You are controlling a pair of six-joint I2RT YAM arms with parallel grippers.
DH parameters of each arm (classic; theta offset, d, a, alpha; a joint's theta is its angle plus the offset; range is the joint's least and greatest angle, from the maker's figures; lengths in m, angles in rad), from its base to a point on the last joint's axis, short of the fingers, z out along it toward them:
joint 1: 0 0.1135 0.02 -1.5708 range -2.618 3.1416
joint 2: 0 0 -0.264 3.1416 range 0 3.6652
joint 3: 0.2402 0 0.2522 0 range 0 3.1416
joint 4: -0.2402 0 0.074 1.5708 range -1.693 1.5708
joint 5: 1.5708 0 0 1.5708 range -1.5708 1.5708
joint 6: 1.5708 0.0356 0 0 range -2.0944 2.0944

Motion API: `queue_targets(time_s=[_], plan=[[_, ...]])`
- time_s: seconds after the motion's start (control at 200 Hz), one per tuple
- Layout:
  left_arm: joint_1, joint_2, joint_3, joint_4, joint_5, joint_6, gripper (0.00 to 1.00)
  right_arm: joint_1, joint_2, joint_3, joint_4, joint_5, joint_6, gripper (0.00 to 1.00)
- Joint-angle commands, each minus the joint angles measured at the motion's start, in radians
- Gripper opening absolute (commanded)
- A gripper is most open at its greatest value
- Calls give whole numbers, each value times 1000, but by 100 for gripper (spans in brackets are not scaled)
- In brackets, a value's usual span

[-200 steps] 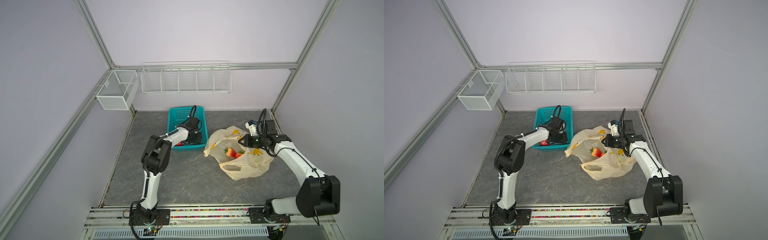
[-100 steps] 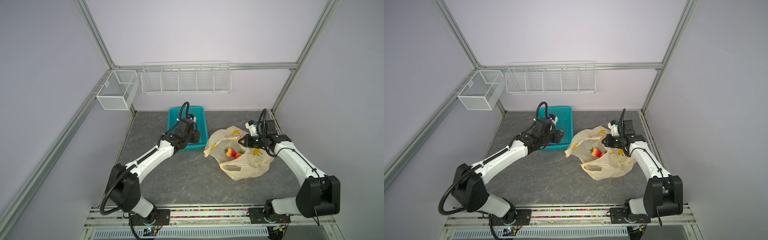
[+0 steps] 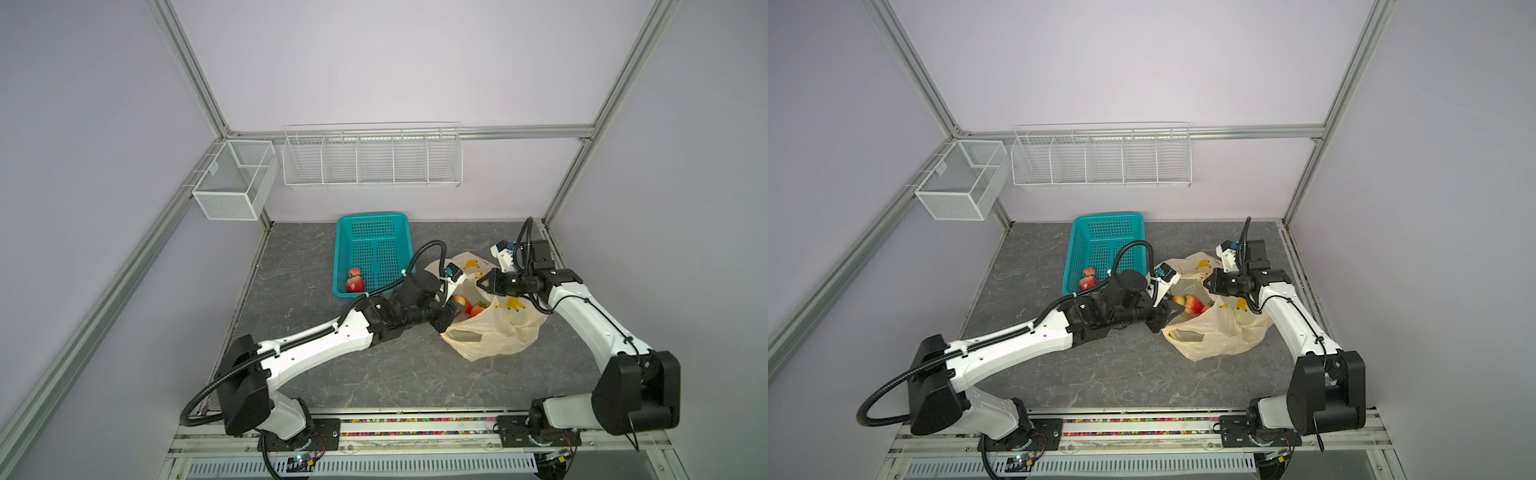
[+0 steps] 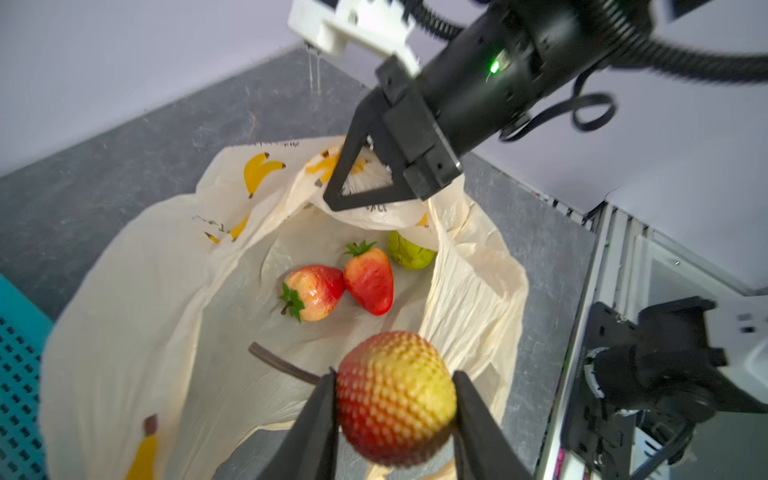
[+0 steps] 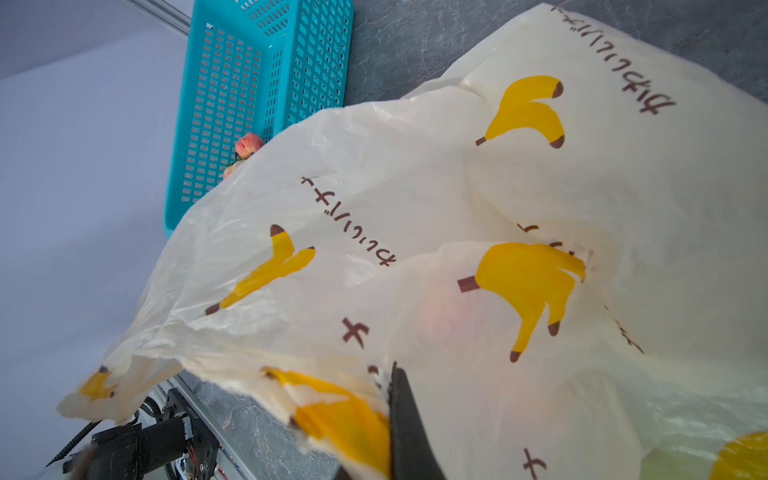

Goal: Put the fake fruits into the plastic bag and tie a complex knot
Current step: 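Carry the small strawberry into the bag with the left gripper, then open the left gripper to release the small strawberry in the bag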

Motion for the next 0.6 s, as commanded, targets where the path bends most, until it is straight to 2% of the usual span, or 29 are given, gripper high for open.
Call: queue_targets(time_s=[0.0, 0.195, 0.3, 0.41, 0.595], plan=[[16, 90, 65, -54, -99, -2, 38, -5, -5, -16, -6, 4, -23, 7], [80, 243, 146, -51, -131, -11, 38, -5, -4, -17, -5, 0, -23, 7], [85, 349, 222, -53, -217, -16, 38, -5, -6, -18, -5, 1, -23, 7], [84, 455, 321, -63, -213, -22, 41, -6, -5, -19, -3, 2, -21, 7], [84, 551, 329, 112, -207, -81, 45, -6, -2, -17, -3, 1, -21, 7]])
